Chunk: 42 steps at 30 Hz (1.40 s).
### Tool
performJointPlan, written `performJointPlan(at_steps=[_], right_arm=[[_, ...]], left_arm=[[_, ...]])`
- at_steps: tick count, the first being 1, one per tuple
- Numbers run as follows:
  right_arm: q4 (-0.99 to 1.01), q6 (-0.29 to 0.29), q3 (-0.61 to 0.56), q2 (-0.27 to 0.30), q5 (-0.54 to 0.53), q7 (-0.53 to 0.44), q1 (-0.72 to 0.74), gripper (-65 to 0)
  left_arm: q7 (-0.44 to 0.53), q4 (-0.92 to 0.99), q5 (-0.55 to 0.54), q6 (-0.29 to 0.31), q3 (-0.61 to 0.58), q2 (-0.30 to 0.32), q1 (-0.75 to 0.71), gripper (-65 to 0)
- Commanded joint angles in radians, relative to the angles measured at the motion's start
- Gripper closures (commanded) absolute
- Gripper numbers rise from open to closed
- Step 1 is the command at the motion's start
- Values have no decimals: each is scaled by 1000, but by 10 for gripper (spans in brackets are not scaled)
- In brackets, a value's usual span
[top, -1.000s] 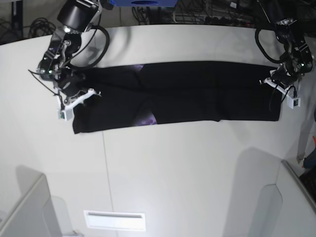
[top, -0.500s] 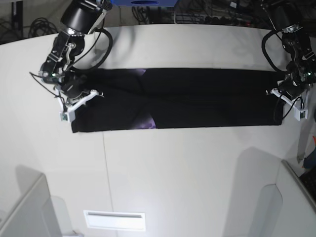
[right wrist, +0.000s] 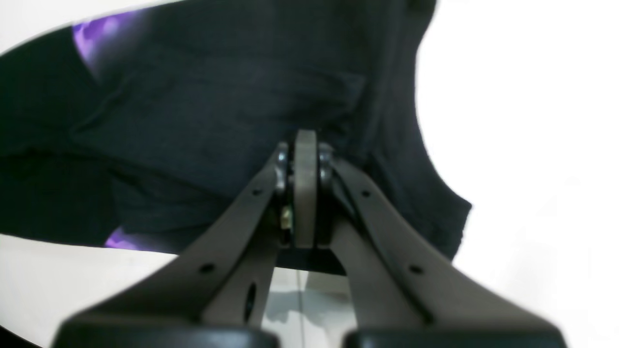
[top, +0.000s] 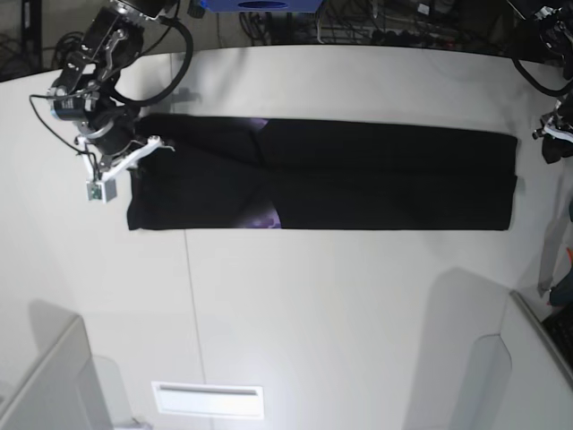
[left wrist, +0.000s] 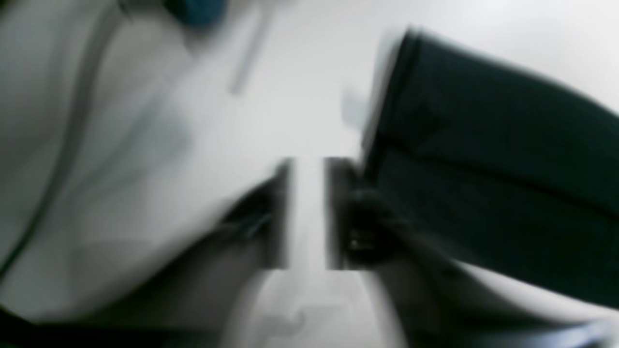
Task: Fold the T-shirt properly
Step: 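Grasp the strip ends with both grippers and pull it straight, then grasp the strip end with the left gripper and fold it toward the right gripper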
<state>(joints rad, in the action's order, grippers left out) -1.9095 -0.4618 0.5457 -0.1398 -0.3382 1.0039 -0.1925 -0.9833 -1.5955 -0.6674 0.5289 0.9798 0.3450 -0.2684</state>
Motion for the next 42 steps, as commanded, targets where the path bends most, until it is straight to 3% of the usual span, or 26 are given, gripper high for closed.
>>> performJointPlan(at_steps=[1,3,5,9,14,19,24,29,37,42], right_arm=[[-20,-5,0,4,-17,-21,11,0],[-20,-5,0,4,-17,-16,11,0],[-20,-5,-20,4,-17,-18,9,0],[-22,-5,-95,6,-17,-26,-17,0],[-22,-5,-152,6,-19,-26,-19,0],[-22,-5,-166,6,-19,-26,-19,0],[-22,-4,-160,6,-19,-49,-20,0],[-15,-4,-167,6,-19,-96,-42,0],[-14,-4,-160,6,-19,-99,-55,0],[-14,-4,-160,6,-19,-101,-69,0]], left_arm=[[25,-15,-18,10,4,27,8,-370],[27,-13,-16,10,-2,24,14,-527],[27,16,-15,10,-3,24,57,-579],[25,163,-15,9,-14,32,146,-551],[31,312,7,4,-144,52,208,-546],[146,386,117,4,-243,45,238,-546],[155,461,127,7,-252,45,240,-543],[200,467,131,9,-255,45,238,-402],[208,467,130,9,-250,52,235,0],[211,456,130,9,-247,56,240,0]])
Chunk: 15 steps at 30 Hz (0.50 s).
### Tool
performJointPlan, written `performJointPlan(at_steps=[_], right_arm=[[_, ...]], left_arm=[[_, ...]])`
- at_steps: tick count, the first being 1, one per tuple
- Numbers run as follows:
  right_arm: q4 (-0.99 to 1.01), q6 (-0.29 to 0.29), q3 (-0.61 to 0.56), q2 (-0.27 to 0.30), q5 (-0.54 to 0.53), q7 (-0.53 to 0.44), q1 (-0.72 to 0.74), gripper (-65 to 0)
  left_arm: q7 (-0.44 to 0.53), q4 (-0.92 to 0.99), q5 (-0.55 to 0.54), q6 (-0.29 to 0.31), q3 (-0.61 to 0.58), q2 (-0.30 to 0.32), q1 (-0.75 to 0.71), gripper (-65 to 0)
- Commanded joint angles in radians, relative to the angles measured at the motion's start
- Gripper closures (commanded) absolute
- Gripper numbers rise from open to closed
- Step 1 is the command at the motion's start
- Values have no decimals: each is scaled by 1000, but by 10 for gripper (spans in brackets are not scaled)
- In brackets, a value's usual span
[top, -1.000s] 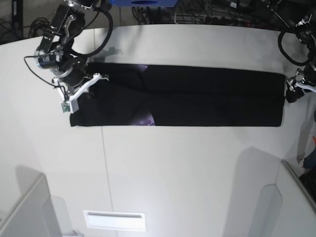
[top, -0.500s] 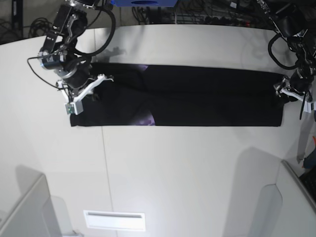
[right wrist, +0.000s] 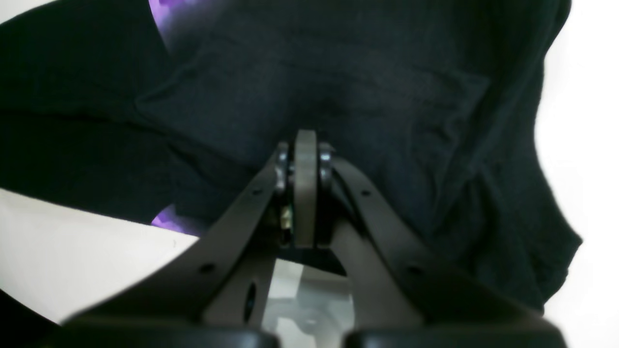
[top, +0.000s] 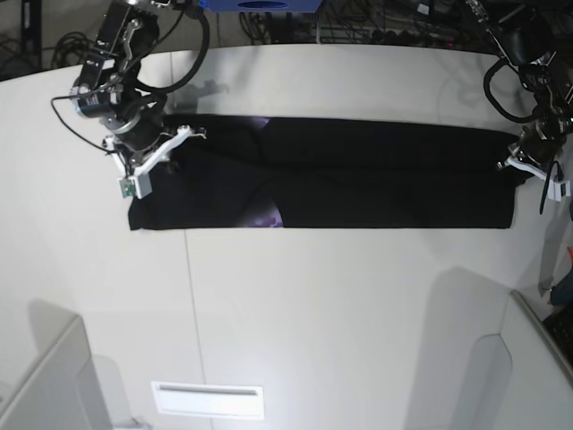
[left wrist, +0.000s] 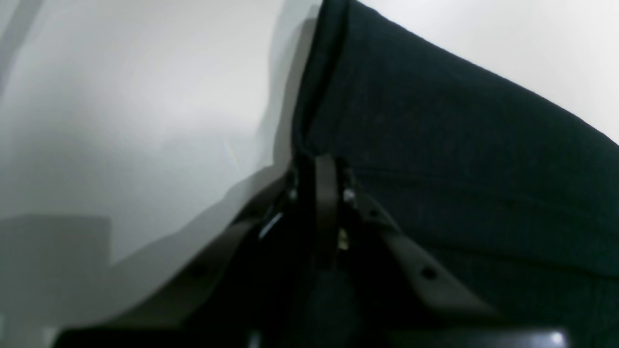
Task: Fold the T-shirt properly
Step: 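Grasp the strip end with the left gripper and fold it toward the right gripper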
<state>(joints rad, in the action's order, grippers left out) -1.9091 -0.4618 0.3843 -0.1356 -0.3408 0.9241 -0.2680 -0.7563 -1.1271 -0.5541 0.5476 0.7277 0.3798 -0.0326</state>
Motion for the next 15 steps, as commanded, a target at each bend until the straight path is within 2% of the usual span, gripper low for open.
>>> performJointPlan(at_steps=[1,5,9,13,15], right_arm=[[-14,-4,2,3,-16,-21,6,0],[-14,-4,3,3,-16,-21,-6,0],[-14,-4,3,3,-16,-21,-7,0],[-14,-4,3,3,-16,-21,-6,0],[-14,-4,3,3,-16,-21,-3,0]], left_arm=[[-16,-23,16,-10,5,26,4,0],[-16,-146,19,-10,7,37,-13,0],[-18,-337,22,-16,3,25,-105,0],[-25,-578,22,-83,-7,-60,-209,0],[-25,-693,22,-106,-64,-106,-275,0]])
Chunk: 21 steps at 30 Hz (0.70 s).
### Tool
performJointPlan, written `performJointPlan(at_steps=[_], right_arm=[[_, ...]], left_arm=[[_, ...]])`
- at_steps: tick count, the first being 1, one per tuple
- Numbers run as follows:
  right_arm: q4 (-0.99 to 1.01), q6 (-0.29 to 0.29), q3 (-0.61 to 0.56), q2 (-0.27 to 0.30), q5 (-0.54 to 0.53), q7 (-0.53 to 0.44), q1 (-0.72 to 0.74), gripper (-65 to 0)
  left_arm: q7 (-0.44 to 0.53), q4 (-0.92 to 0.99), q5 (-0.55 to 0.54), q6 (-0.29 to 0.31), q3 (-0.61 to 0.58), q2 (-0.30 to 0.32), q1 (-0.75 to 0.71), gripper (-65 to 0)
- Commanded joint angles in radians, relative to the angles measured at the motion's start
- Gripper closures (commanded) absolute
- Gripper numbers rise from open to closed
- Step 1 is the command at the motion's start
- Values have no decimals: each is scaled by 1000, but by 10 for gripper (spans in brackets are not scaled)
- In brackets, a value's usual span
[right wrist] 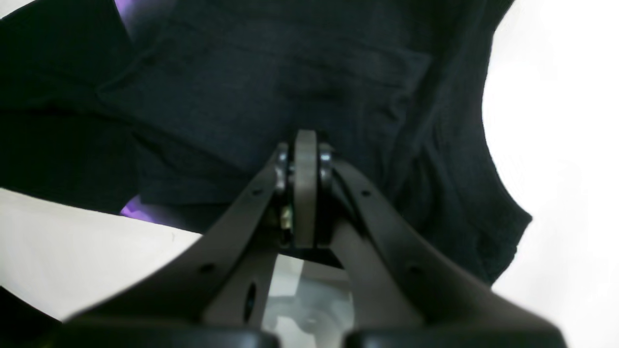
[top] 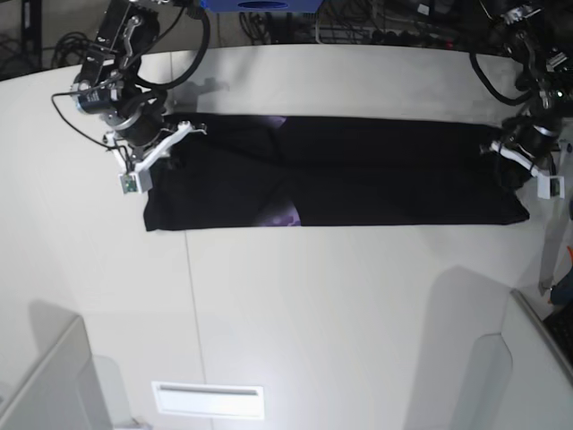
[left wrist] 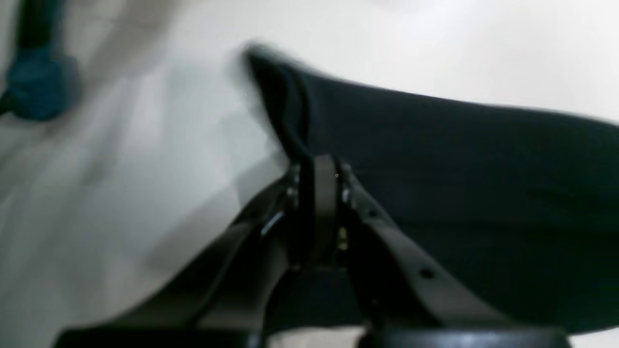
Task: Fold the T-shirt properly
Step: 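Grasp the strip end with the left gripper and fold it toward the right gripper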
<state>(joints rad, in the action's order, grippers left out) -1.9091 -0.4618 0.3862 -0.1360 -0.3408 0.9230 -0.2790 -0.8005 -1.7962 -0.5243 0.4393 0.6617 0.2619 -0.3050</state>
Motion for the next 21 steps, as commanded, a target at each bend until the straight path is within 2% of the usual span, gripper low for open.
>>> performJointPlan(at_steps=[1,4,6,9,14,21], right_arm=[[-14,-4,1,3,-16,-20,8,0],[-14,-4,1,3,-16,-20,11,0],[-14,-4,1,3,-16,-20,17,0],[-14,-4,1,3,-16,-18,21,0],[-14,-4,1,3,-16,-18,21,0],[-14,-4,1,3,-16,-15,19,0]], left_arm=[[19,-64,-7,-4,-27,-2,-29,0],[19,-136,-6,-37,-141,-51,-79,0],[19,-138,-6,-84,-214,-69,-84,0],[23,-138,-6,-158,-351,-71,-81,0],[20,-126,-7,-250,-509,-75,-32,0],[20,-116,-7,-302,-629,-85,28,0]])
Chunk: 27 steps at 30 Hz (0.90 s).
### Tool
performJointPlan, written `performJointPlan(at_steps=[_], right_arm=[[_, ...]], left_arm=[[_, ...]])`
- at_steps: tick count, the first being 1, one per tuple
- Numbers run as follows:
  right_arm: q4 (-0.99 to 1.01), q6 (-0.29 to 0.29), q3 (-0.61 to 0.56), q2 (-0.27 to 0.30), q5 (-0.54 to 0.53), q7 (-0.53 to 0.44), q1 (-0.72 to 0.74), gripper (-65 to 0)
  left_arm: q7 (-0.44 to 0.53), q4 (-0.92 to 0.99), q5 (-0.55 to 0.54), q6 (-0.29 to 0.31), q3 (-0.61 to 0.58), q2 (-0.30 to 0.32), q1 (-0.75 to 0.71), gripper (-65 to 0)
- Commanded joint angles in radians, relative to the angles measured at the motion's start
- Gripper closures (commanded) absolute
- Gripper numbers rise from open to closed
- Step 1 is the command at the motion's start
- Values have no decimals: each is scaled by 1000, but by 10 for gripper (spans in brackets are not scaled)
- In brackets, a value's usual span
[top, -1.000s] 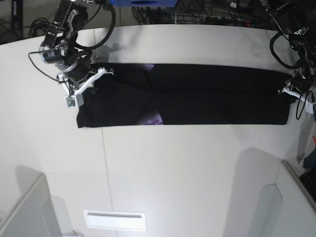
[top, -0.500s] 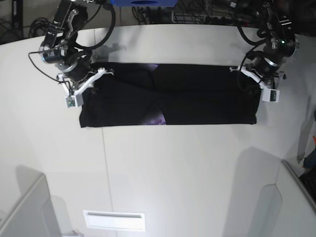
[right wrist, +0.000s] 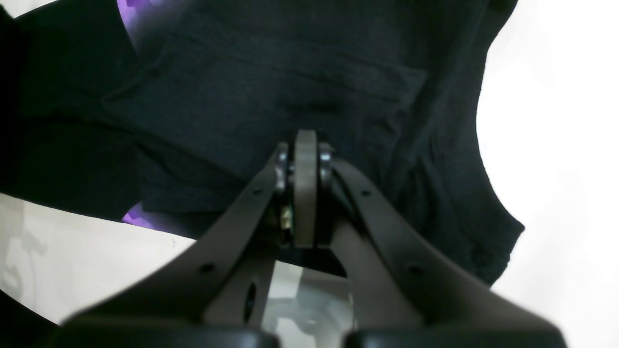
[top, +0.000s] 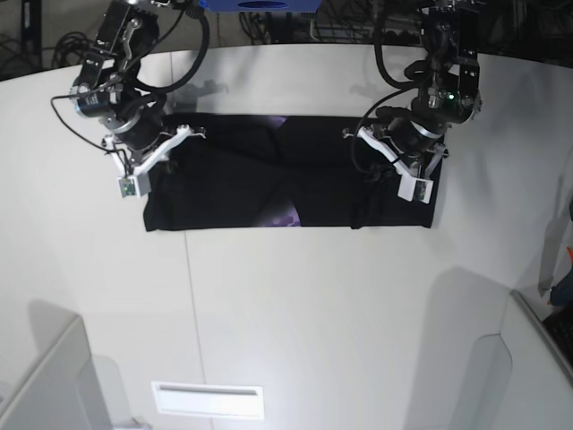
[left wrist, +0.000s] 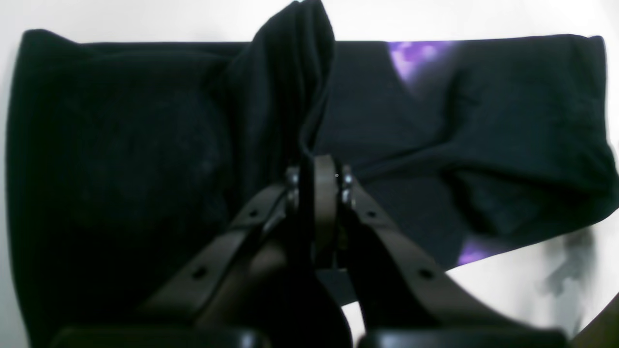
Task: Fold the T-shirt properly
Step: 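Grasp the strip end with the left gripper and fold it toward the right gripper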
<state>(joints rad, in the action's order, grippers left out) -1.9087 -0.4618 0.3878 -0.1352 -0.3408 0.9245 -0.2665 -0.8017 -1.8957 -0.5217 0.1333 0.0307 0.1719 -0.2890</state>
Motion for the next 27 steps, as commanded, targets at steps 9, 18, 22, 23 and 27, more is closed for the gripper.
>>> performJointPlan(at_steps=[9,18,22,23,27], right_arm=[[-15,-4,0,3,-16,-18,8,0],[-15,-4,0,3,-16,-17,13,0],[-15,-4,0,3,-16,-17,13,0],[-15,-4,0,3,-16,-18,13,0],[-15,-4,0,3,-16,-18,14,0]], left_arm=[[25,68,-10,4,-28,-19,52,0],[21,68,-10,4,-28,-22,73,0],[20,64,-10,4,-30,-22,72,0],[20,66,-10,4,-30,-22,72,0],[20,72,-10,4,-30,-22,73,0]])
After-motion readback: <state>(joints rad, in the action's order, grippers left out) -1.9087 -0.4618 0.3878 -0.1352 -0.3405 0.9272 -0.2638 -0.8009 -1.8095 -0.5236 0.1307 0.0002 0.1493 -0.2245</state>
